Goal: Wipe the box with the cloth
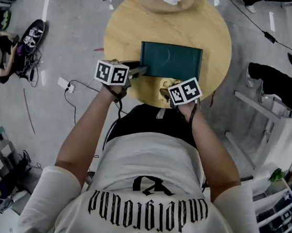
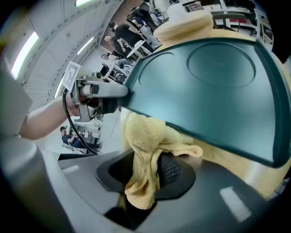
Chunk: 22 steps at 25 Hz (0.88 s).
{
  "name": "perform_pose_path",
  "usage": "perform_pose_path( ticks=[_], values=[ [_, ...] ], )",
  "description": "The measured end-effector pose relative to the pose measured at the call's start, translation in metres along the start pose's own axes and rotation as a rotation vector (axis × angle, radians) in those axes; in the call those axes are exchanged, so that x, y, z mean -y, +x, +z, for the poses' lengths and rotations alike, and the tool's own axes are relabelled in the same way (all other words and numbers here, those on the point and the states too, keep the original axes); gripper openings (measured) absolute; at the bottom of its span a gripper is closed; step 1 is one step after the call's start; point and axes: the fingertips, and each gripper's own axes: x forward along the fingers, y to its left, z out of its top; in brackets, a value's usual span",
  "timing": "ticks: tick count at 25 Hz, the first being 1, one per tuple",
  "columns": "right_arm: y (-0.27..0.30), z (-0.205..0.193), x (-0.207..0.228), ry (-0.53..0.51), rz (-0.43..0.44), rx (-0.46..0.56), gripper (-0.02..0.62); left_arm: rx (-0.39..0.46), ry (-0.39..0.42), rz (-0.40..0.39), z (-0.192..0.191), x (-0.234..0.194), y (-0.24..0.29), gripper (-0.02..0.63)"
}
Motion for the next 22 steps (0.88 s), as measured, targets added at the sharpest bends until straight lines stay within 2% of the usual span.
perform_pose_path(
  ticks=[9, 14, 22],
  values=[
    [0.013, 0.018, -0.02, 0.036, 0.005, 0.035, 0.124, 0.026, 0.009, 0.015, 0.006, -0.002, -0.002, 0.189],
    [0.026, 0.037, -0.047, 0.011, 0.056, 0.056, 0.124, 0.027, 0.006, 0.011, 0.007, -0.001, 0.0, 0.189],
    [0.067, 0.064, -0.075, 0.069, 0.129, 0.126, 0.126, 0.038, 0.01, 0.029, 0.009, -0.002, -0.002, 0.187]
  ],
)
